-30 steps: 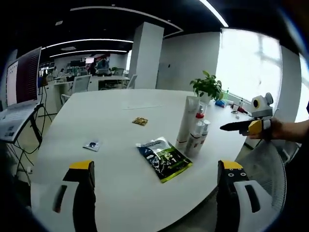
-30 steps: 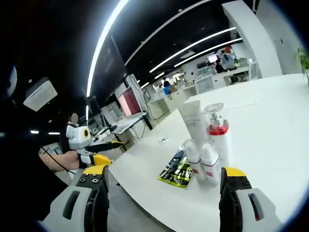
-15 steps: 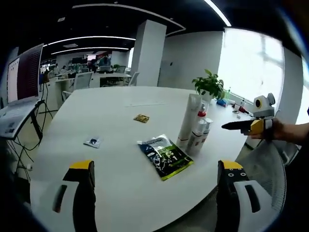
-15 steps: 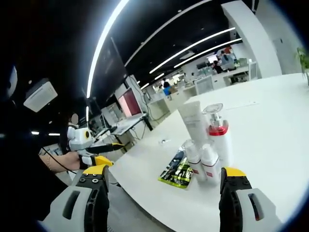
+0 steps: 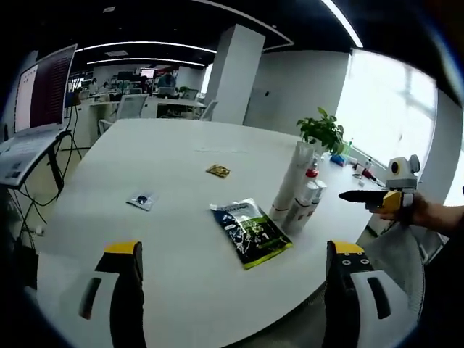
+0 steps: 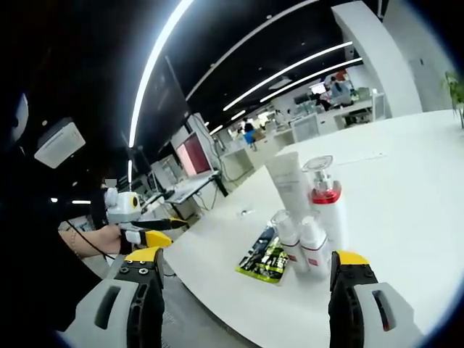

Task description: Arrange the skincare products in the storage area until every visible bottle or jar stands upright without overlapping.

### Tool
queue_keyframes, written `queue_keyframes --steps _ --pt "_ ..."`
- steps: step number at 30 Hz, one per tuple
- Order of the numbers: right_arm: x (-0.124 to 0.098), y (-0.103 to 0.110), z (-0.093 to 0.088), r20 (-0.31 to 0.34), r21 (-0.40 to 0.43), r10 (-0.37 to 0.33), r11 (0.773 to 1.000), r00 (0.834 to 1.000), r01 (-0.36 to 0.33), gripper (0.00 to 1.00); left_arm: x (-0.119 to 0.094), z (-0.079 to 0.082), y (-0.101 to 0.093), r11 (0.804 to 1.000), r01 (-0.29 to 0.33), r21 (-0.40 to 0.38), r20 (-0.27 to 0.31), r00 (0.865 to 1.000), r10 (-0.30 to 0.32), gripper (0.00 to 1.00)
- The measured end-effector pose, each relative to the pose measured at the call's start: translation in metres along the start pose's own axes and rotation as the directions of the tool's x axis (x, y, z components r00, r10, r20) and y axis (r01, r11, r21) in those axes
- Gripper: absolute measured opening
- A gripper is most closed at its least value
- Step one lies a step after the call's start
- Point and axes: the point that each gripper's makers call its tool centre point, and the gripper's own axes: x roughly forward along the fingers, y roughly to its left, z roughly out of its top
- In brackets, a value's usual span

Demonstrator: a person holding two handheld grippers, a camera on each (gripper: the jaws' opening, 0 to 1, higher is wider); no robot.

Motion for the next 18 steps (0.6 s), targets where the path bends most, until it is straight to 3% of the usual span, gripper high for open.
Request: queue_keyframes --steps 12,18 --pt "0.0 -0.003 -0.003 -0.017 0.012 -0.001 1.0 1.0 0.001 0.98 0.012 -0.009 0.008 1.0 0.005 -0.002 -0.058 0.998 -0.005 0.95" --pt "0.004 -0.001 -0.012 -0.065 0.012 0.016 1.0 0.998 -0.015 0.98 0.019 -0.004 0.018 1.0 -0.002 0.004 -0.069 0.998 0.002 0.95"
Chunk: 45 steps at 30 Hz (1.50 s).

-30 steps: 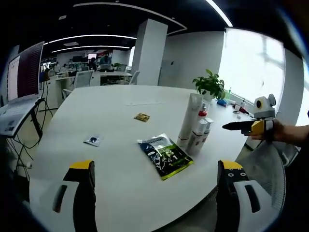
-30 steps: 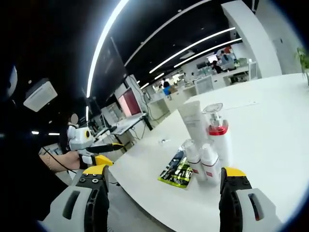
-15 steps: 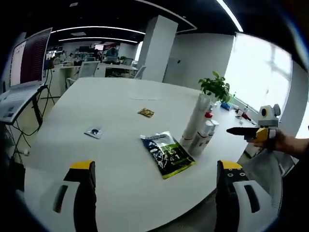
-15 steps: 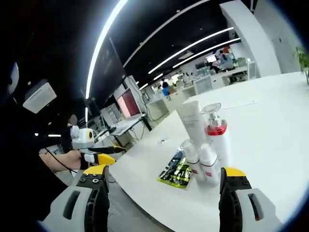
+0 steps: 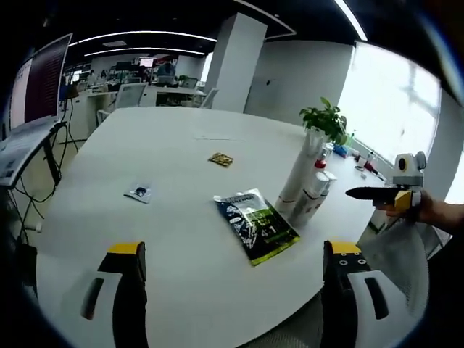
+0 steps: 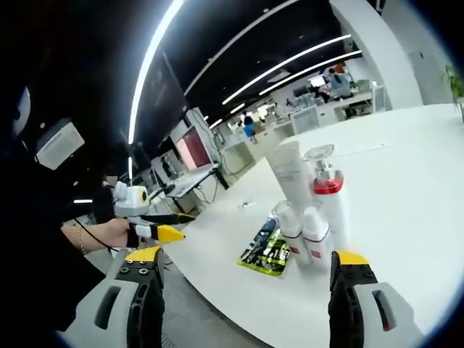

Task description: Arrange the skincare products in the storage area until every visible bottle or jar stands upright without overlapping.

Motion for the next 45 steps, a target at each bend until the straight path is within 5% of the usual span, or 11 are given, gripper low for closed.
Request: queue_keyframes --steps 27,45 --pt "-0.003 0.0 0.007 0.039 0.015 -0.008 1.0 0.999 0.007 0.98 0.02 0.019 0.03 0.997 -0.034 0.065 -0.047 0.998 0.037 0.92" --pt "-0.003 -0.003 0.007 0.047 0.026 -0.007 1.0 0.999 0.005 0.97 0.033 0.006 0.049 0.994 -0.055 0.099 -0.136 0.988 0.068 0.86"
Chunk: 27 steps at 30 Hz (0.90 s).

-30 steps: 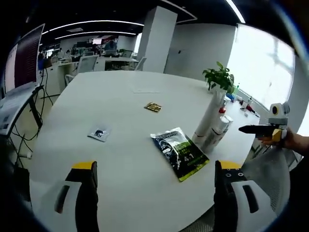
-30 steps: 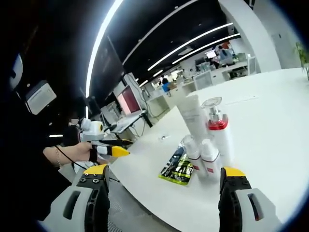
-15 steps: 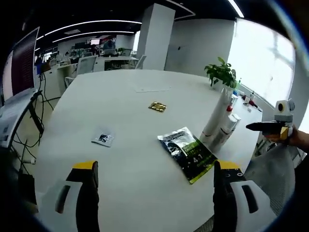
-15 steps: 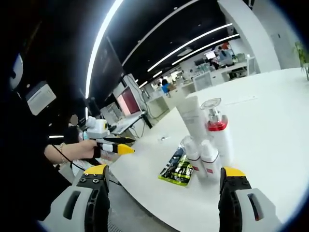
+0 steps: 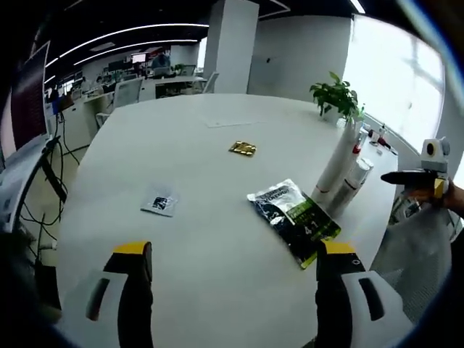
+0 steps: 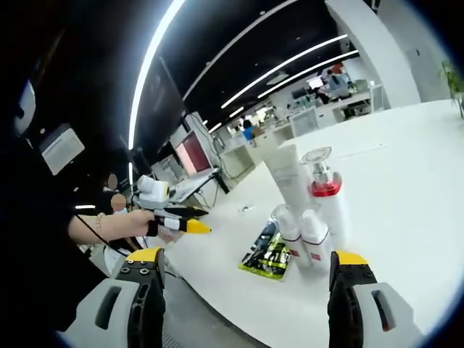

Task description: Arrange the skincare products in the storage area until every visible bottle or jar stands upright without overlapping.

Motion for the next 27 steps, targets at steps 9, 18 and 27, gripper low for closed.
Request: queue_keyframes --steps 9,18,27 --pt "0.0 -0.002 0.0 -0.001 0.009 0.0 1.0 1.0 0.0 0.97 0.01 -0.005 0.007 1.0 -0.005 0.006 -0.031 1.0 0.006 0.82" --pt "0.002 0.001 -0.001 -0.004 0.017 -0.009 1.0 1.0 0.009 0.97 0.028 0.0 0.03 0.998 -0.026 0.052 -0.053 0.998 0.029 0.77" --pt "0.002 0.001 -0.002 -0.012 0.023 -0.012 1.0 1.0 0.013 0.97 0.042 0.005 0.054 0.996 -0.06 0.065 -0.065 0.996 0.064 0.72"
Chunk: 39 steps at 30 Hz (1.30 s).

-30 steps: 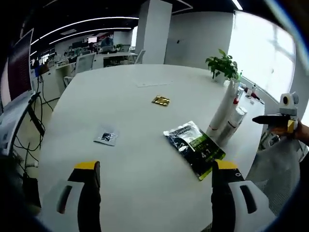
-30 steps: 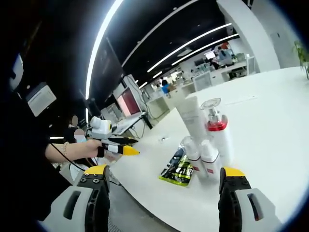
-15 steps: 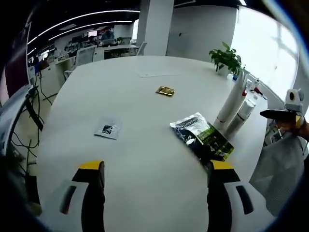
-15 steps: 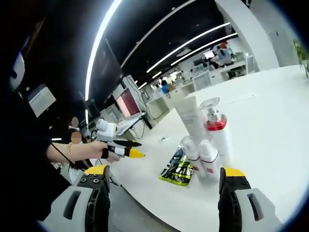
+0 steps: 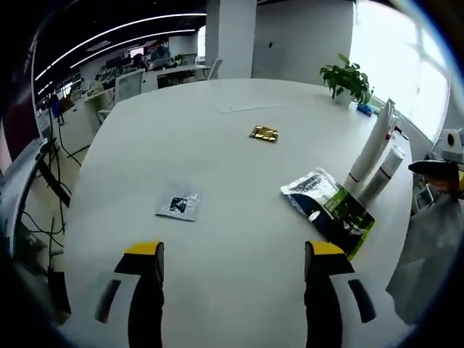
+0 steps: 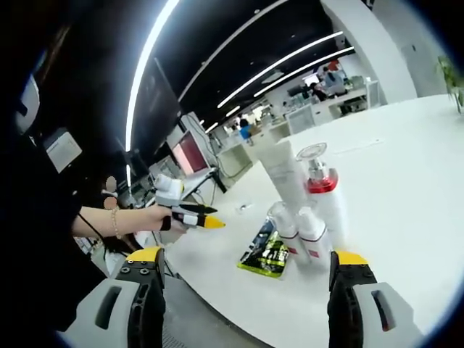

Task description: Arrange the skincare products in the storage area until every visible bottle or jar stands upright without overlapping.

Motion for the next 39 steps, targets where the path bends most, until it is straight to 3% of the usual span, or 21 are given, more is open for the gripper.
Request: queue_keyframes --steps 11,28,39 --pt "0.0 0.0 -0.001 -0.005 0.012 -0.002 1.0 1.0 0.002 0.97 0.017 0.005 0.026 0.999 -0.037 0.007 -0.008 0.999 0.038 0.64" --pt "0.0 -0.004 -0.002 -0.008 0.028 -0.011 1.0 1.0 0.011 0.97 0.035 0.009 0.044 0.998 -0.05 0.036 -0.028 0.998 0.052 0.61" --pt "-0.002 -0.009 0.0 0.003 0.026 -0.03 0.999 1.0 0.03 0.97 0.051 0.02 0.054 0.997 -0.051 0.062 -0.046 0.997 0.054 0.59"
